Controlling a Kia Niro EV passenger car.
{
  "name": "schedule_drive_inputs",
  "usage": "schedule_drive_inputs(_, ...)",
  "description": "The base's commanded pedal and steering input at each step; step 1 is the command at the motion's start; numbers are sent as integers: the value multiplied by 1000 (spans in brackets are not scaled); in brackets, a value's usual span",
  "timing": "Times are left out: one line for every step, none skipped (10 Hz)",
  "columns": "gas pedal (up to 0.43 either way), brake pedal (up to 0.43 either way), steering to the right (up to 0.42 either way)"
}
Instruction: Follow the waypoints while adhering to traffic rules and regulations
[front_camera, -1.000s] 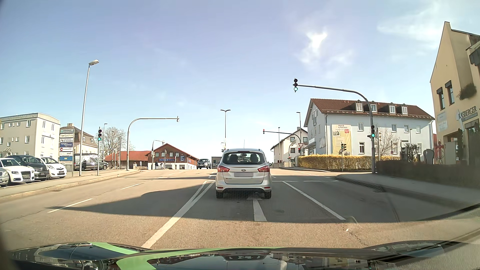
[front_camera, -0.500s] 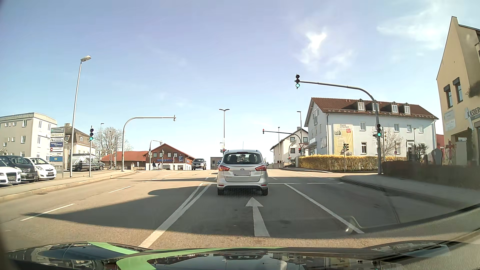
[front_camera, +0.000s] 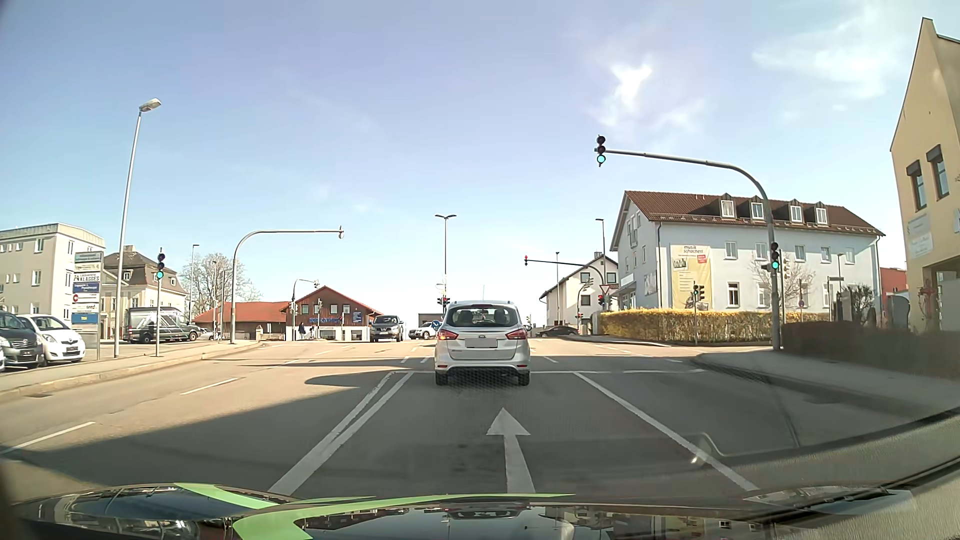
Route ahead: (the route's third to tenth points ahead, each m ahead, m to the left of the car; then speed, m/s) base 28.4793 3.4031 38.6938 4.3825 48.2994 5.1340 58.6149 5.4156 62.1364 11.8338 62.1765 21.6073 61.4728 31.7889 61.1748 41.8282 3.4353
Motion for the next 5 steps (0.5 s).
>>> schedule_drive_inputs(390, 0, 7)
schedule_drive_inputs(378, 0, 6)
schedule_drive_inputs(358, 0, 5)
schedule_drive_inputs(350, 0, 5)
schedule_drive_inputs(350, 0, 5)
